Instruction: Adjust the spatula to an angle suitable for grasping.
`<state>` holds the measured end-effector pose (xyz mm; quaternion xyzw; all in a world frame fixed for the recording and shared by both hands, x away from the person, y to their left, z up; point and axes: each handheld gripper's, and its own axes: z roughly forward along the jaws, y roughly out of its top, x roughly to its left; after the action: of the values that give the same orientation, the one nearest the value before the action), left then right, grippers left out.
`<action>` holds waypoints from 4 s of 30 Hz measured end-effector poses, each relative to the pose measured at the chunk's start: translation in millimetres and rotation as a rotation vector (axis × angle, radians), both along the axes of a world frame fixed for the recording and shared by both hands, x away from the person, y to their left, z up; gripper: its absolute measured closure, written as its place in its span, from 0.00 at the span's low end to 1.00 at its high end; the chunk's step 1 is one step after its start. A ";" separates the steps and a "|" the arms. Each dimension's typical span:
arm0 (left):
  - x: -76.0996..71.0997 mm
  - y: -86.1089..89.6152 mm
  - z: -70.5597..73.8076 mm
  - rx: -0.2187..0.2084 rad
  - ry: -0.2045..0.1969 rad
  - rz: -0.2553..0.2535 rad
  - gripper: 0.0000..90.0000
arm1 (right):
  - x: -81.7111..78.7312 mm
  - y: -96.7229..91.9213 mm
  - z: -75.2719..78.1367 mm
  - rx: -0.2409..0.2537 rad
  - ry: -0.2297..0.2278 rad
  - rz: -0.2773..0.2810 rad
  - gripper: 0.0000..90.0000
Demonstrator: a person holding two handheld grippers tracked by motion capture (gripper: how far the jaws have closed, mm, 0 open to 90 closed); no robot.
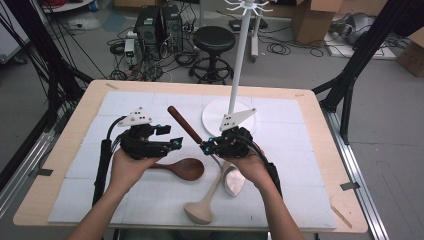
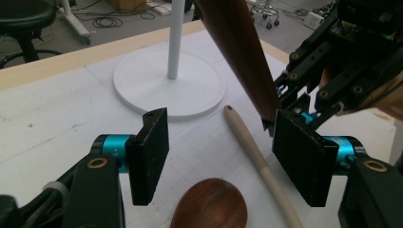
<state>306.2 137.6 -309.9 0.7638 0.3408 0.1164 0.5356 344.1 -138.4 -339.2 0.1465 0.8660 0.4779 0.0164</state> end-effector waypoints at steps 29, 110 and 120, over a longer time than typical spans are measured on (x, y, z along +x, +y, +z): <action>9.0 -9.4 21.9 -0.122 0.032 -0.082 0.73 | -2.6 7.4 11.4 0.043 0.012 0.038 0.79; 4.9 -33.6 16.5 0.061 -0.149 -0.289 0.93 | -7.1 7.5 88.8 0.325 -0.149 0.017 0.80; 4.4 -36.9 16.4 0.022 -0.153 -0.221 0.80 | -15.7 12.0 89.5 0.326 -0.158 -0.109 0.82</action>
<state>310.6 100.7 -293.4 0.7913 0.2114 0.1182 0.5614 328.4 -126.4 -249.7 0.1559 0.7637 0.6204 0.0864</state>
